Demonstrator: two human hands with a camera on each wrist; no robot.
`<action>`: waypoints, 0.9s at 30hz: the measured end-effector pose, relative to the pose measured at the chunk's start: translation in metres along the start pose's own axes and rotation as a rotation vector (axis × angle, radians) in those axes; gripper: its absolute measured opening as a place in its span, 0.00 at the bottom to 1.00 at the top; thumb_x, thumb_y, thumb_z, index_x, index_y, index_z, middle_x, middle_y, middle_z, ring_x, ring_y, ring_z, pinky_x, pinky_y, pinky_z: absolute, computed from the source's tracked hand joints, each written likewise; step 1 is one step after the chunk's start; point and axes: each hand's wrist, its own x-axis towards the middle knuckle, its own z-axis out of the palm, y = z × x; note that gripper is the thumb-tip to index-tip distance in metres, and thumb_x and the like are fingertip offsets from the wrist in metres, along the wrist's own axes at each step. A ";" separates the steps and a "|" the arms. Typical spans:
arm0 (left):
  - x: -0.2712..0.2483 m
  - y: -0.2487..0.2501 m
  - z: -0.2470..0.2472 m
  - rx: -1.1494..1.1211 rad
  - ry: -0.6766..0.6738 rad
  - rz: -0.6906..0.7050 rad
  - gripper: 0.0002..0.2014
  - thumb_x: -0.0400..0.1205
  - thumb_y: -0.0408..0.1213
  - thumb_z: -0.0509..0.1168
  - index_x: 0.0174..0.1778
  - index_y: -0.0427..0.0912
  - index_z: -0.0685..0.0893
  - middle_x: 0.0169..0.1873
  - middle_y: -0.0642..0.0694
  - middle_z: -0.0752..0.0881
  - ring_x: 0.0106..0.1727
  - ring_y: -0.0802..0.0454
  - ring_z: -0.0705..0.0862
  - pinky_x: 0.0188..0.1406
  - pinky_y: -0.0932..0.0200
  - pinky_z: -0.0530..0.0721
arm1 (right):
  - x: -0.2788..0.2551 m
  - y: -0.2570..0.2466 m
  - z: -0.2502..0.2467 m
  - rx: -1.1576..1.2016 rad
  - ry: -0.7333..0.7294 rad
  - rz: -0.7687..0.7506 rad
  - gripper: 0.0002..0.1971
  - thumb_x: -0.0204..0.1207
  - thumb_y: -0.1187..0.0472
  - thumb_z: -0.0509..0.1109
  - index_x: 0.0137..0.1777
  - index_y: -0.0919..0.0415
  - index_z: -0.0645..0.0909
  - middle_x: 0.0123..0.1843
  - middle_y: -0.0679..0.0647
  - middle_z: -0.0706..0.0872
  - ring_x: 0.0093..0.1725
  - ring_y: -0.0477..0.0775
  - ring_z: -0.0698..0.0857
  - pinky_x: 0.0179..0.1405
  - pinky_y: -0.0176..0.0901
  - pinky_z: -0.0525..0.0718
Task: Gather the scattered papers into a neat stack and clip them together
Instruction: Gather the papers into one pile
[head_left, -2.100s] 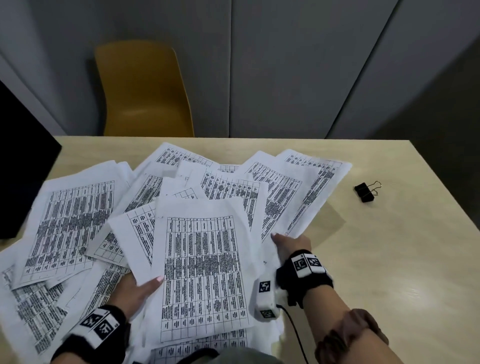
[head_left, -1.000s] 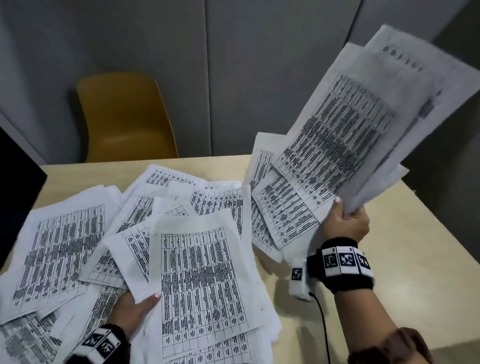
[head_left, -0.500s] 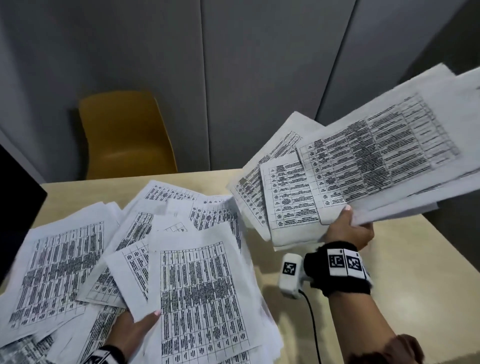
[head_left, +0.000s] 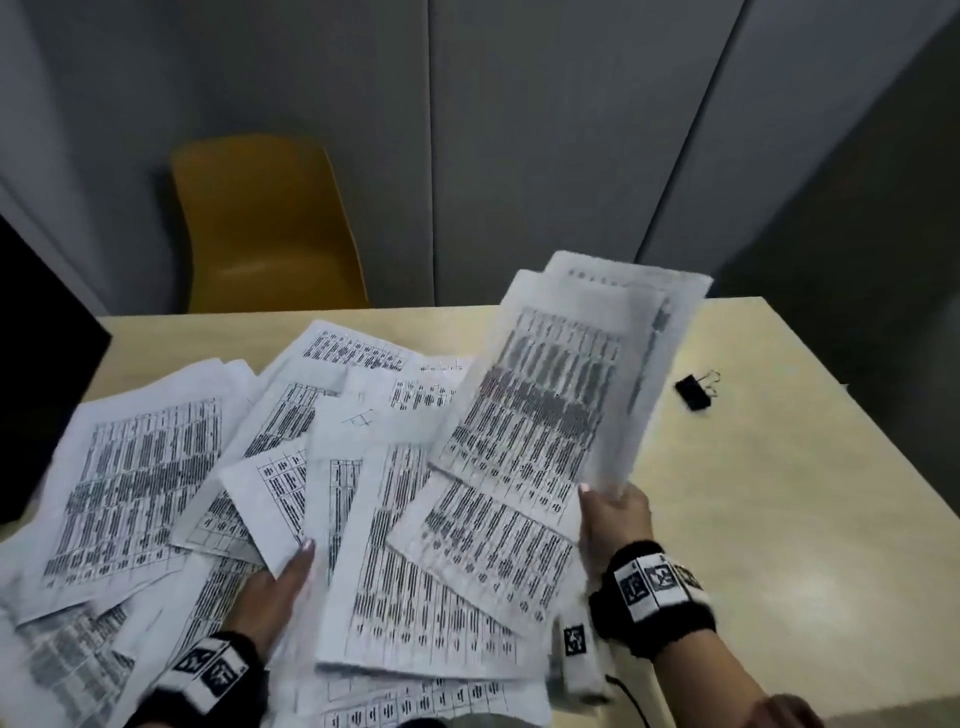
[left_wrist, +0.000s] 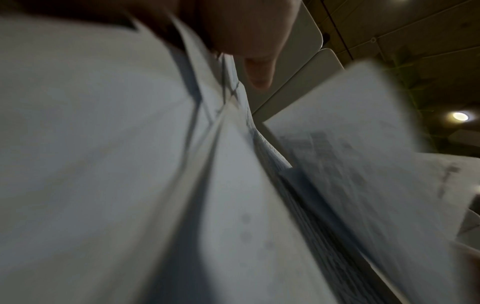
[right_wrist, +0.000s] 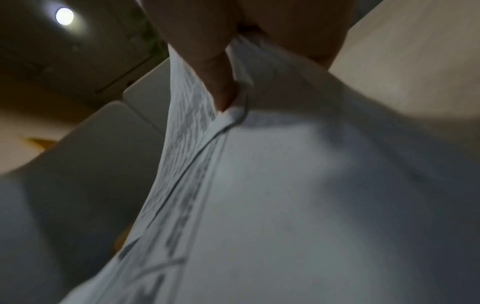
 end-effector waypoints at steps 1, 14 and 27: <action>0.002 -0.002 0.000 -0.016 -0.003 0.001 0.44 0.67 0.70 0.64 0.61 0.30 0.80 0.54 0.26 0.84 0.53 0.31 0.84 0.63 0.35 0.76 | -0.001 0.008 0.003 -0.125 -0.050 -0.015 0.11 0.75 0.61 0.67 0.54 0.65 0.77 0.37 0.61 0.85 0.35 0.61 0.83 0.42 0.61 0.88; -0.017 0.020 0.010 -0.024 -0.179 0.052 0.22 0.76 0.31 0.70 0.67 0.37 0.76 0.60 0.42 0.83 0.58 0.48 0.78 0.64 0.53 0.70 | -0.016 0.017 0.021 -0.249 -0.352 0.044 0.15 0.70 0.71 0.66 0.57 0.66 0.72 0.46 0.62 0.82 0.39 0.58 0.83 0.41 0.54 0.89; -0.035 0.030 0.025 0.075 -0.177 0.020 0.16 0.77 0.35 0.67 0.61 0.40 0.77 0.59 0.40 0.84 0.64 0.39 0.80 0.68 0.42 0.73 | -0.015 0.029 0.011 0.122 -0.575 0.078 0.19 0.65 0.71 0.75 0.57 0.71 0.78 0.40 0.63 0.89 0.41 0.64 0.88 0.45 0.56 0.88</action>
